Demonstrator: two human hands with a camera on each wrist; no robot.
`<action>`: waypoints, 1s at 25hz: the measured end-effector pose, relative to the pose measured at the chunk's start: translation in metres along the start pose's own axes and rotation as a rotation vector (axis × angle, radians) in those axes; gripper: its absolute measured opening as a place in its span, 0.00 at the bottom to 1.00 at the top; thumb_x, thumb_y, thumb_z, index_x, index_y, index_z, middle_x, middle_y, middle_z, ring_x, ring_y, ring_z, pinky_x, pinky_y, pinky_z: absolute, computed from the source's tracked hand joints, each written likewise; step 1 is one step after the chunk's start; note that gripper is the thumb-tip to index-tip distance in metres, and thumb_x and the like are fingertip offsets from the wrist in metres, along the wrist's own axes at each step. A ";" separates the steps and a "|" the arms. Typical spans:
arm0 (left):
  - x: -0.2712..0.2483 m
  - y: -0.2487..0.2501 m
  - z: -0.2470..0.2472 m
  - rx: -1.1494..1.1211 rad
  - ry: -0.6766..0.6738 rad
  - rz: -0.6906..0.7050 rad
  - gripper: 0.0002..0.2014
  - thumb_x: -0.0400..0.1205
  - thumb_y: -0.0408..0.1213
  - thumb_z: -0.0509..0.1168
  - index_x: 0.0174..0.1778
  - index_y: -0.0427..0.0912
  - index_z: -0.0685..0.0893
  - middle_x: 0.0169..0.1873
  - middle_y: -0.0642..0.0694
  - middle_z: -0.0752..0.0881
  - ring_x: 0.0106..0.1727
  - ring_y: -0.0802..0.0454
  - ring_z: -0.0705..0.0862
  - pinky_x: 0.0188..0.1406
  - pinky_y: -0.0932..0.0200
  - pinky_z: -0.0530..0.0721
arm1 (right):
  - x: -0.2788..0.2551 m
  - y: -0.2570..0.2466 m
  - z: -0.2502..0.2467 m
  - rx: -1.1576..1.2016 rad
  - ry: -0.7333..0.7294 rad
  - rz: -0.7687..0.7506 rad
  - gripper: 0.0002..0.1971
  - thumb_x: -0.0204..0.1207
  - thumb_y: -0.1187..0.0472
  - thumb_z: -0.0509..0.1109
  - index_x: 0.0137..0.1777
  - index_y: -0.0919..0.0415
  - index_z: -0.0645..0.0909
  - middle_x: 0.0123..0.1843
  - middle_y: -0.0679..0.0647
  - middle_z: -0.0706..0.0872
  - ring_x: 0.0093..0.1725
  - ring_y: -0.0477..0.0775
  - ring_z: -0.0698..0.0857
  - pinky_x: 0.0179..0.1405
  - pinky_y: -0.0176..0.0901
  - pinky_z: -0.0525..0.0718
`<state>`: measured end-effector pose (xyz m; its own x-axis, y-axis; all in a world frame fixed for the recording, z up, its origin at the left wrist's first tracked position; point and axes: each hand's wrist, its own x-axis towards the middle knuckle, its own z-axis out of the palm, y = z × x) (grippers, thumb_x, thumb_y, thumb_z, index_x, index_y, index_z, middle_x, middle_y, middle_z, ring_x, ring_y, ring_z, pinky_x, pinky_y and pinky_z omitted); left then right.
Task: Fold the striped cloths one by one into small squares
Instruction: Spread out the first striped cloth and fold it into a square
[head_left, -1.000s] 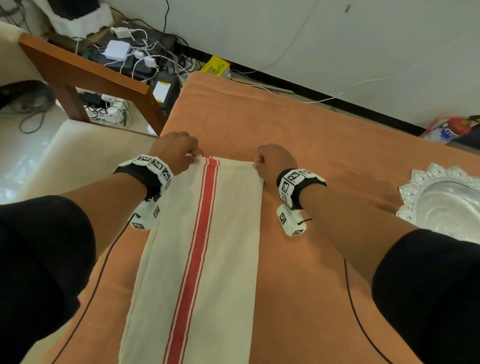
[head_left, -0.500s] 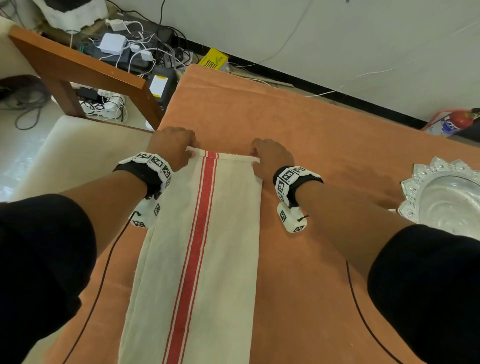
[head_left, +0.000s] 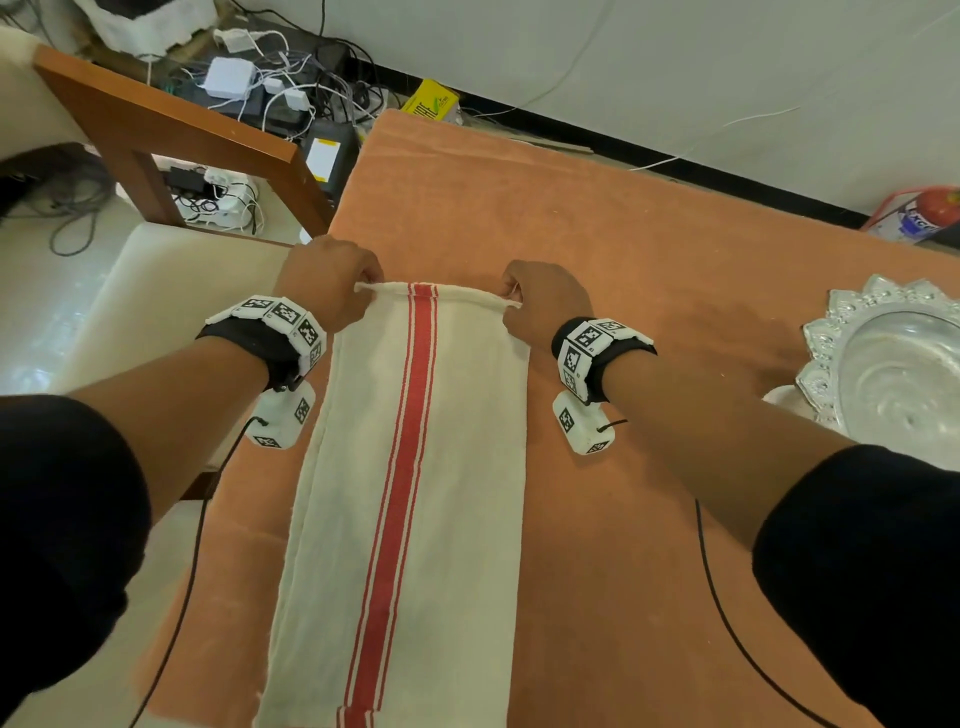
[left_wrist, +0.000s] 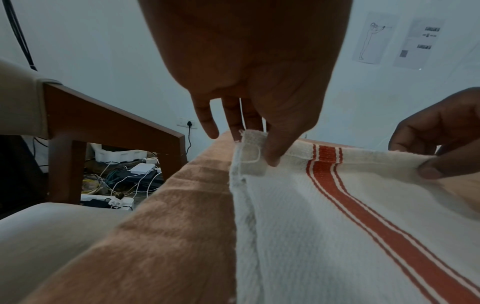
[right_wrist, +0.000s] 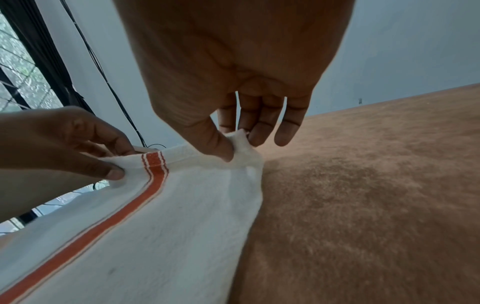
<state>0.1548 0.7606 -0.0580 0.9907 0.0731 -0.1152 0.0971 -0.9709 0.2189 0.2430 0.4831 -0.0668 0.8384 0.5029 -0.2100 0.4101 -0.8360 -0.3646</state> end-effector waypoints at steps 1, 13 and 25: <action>-0.008 0.000 -0.003 -0.002 0.016 0.026 0.05 0.80 0.38 0.76 0.51 0.46 0.92 0.46 0.45 0.90 0.49 0.44 0.84 0.48 0.50 0.81 | -0.006 -0.003 0.000 -0.003 0.004 -0.013 0.11 0.67 0.62 0.69 0.49 0.51 0.83 0.45 0.48 0.85 0.47 0.56 0.82 0.40 0.47 0.81; -0.169 0.010 -0.028 -0.046 0.122 0.201 0.07 0.79 0.39 0.74 0.52 0.48 0.93 0.46 0.50 0.90 0.44 0.49 0.86 0.42 0.50 0.84 | -0.166 -0.036 0.012 0.030 0.084 -0.248 0.05 0.70 0.60 0.71 0.44 0.50 0.82 0.41 0.47 0.82 0.40 0.52 0.79 0.34 0.47 0.77; -0.333 0.024 0.006 -0.020 -0.039 0.284 0.10 0.72 0.35 0.74 0.40 0.52 0.81 0.34 0.54 0.81 0.35 0.51 0.78 0.36 0.52 0.78 | -0.326 -0.079 0.056 -0.073 -0.065 -0.398 0.06 0.69 0.62 0.69 0.43 0.50 0.79 0.39 0.47 0.80 0.37 0.54 0.77 0.30 0.47 0.71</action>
<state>-0.1731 0.7115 -0.0203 0.9742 -0.2099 -0.0833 -0.1812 -0.9465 0.2670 -0.0831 0.3972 -0.0204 0.5853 0.8014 -0.1235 0.7245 -0.5853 -0.3641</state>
